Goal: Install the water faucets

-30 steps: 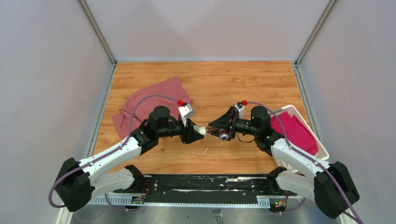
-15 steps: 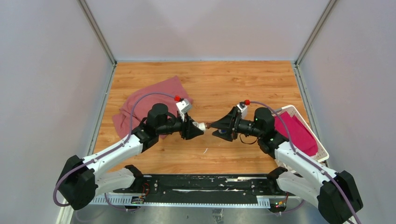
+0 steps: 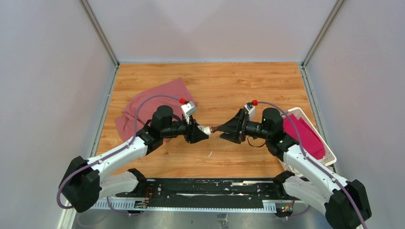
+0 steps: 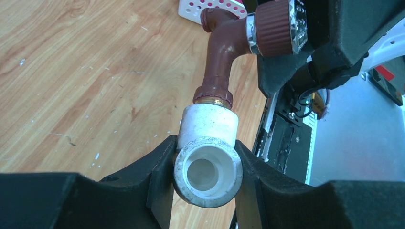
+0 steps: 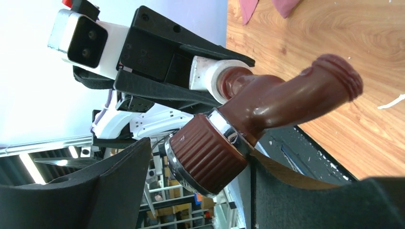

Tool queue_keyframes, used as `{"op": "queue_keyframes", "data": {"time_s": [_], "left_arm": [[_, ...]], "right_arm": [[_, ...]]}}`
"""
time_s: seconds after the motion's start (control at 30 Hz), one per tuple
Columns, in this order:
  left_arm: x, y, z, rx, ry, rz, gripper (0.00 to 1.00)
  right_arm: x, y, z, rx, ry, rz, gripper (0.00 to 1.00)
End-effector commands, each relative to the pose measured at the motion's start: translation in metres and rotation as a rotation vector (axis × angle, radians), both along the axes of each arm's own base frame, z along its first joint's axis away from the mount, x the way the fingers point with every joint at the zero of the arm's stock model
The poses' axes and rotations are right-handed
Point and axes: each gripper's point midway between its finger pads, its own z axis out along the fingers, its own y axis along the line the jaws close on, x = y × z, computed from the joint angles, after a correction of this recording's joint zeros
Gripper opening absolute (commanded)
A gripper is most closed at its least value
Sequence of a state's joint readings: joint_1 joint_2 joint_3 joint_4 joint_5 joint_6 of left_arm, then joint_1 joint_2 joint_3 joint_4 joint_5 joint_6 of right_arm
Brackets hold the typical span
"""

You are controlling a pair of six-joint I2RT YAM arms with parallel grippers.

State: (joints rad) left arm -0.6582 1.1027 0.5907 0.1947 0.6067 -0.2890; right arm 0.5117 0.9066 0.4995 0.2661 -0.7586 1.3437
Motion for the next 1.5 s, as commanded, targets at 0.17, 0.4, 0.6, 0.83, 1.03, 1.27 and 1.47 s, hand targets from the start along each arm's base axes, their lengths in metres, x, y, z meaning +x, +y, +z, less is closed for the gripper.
{"op": "queue_keyframes", "data": {"time_s": [0.17, 0.4, 0.6, 0.83, 1.03, 1.27, 1.47], "left_arm": [[-0.015, -0.006, 0.009, -0.054, -0.001, -0.099, 0.00], [-0.017, -0.008, 0.007, -0.054, 0.021, -0.120, 0.00], [-0.021, -0.010, 0.010, -0.065, 0.034, -0.147, 0.00], [-0.034, -0.008, 0.020, -0.092, 0.024, -0.200, 0.00], [-0.045, -0.003, 0.014, -0.045, 0.051, -0.243, 0.00], [-0.048, 0.003, 0.018, -0.011, 0.030, -0.254, 0.00], [-0.049, 0.005, 0.023, 0.008, 0.025, -0.256, 0.00]], "right_arm": [[0.018, 0.000, 0.032, -0.021, -0.134, 0.025, 0.68], [0.014, 0.000, 0.054, -0.007, -0.202, 0.053, 0.68], [0.016, 0.000, 0.052, -0.035, -0.229, 0.053, 0.68], [0.025, 0.002, 0.035, -0.079, -0.216, 0.055, 0.68], [0.029, 0.004, 0.043, -0.084, -0.245, 0.061, 0.68], [0.034, 0.002, 0.045, -0.137, -0.293, 0.061, 0.68], [0.029, -0.001, 0.018, -0.192, -0.249, 0.088, 0.68]]}}
